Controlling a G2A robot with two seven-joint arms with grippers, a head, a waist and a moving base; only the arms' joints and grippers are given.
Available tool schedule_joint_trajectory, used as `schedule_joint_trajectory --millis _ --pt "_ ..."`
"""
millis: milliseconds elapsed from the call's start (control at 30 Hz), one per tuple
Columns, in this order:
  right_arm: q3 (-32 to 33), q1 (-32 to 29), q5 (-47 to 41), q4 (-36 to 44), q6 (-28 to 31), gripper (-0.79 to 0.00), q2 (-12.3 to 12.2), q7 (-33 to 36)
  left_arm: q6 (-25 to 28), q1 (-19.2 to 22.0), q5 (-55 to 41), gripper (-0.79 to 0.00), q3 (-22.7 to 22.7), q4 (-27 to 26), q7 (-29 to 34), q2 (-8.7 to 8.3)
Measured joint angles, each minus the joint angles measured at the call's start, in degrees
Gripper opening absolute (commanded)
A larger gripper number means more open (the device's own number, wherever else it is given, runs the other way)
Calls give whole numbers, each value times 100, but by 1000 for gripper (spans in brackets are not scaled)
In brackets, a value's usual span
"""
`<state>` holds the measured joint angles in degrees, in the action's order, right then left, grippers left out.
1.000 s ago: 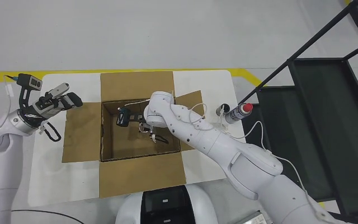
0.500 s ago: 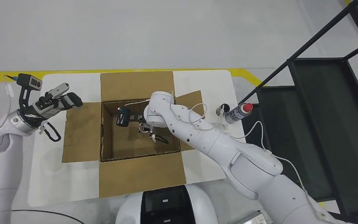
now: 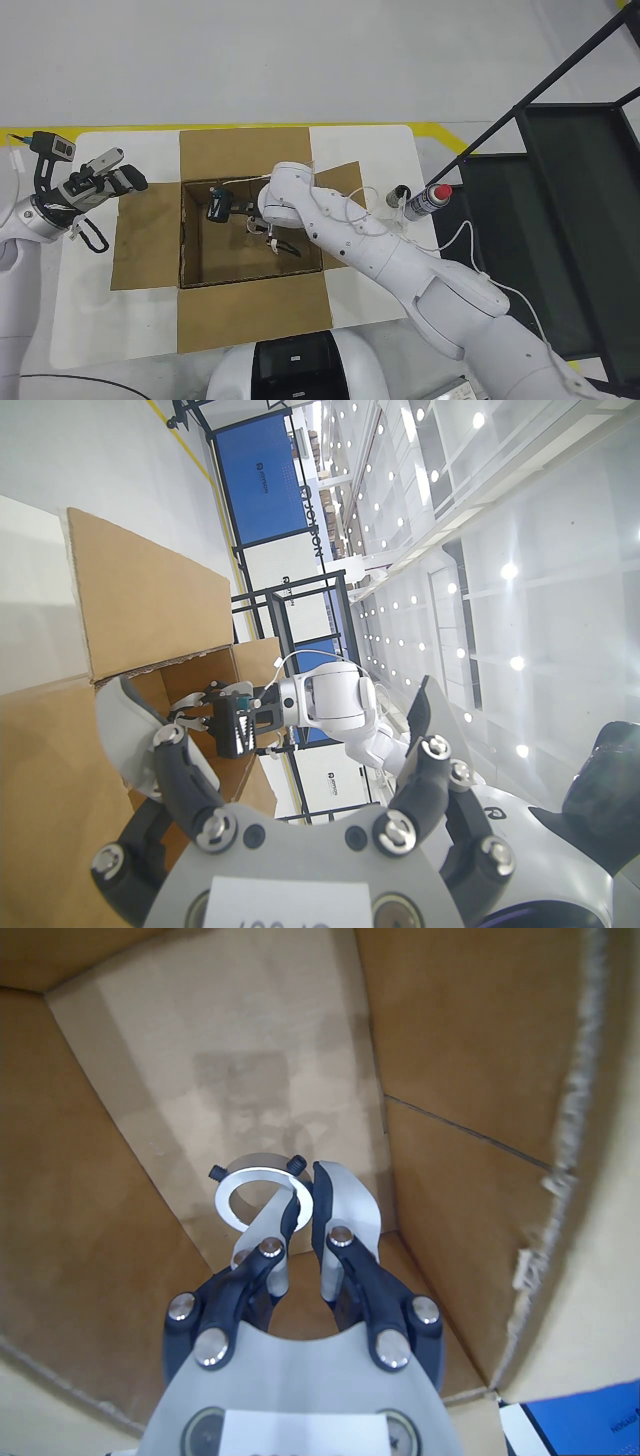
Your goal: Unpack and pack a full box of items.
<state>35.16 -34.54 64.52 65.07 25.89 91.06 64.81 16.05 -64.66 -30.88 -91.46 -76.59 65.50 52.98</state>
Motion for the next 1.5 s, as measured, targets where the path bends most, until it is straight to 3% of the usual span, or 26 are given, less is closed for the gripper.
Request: schedule_joint_trajectory --millis 167,267,500,600,1167,1367,1500 --pt "1067 -998 10 1665 305 -785 -522 517 0 0 0 0 0 0 0 0" --pt "1978 -1987 -66 2998 623 -785 -876 767 0 0 0 0 0 0 0 0" --pt "3317 -3788 -165 5040 1138 -785 -1450 221 0 0 0 0 0 0 0 0" --pt "3581 -4066 -256 5256 1268 -785 -1517 90 0 0 0 0 0 0 0 0" --pt "3601 -4086 -220 5252 1248 -785 -1528 33 0 0 0 0 0 0 0 0" --pt "4201 -4584 -315 5575 1556 -785 -1848 -195 0 0 0 0 0 0 0 0" --pt "5218 -5296 -1002 6067 1739 -785 -2157 -380 0 0 0 0 0 0 0 0"
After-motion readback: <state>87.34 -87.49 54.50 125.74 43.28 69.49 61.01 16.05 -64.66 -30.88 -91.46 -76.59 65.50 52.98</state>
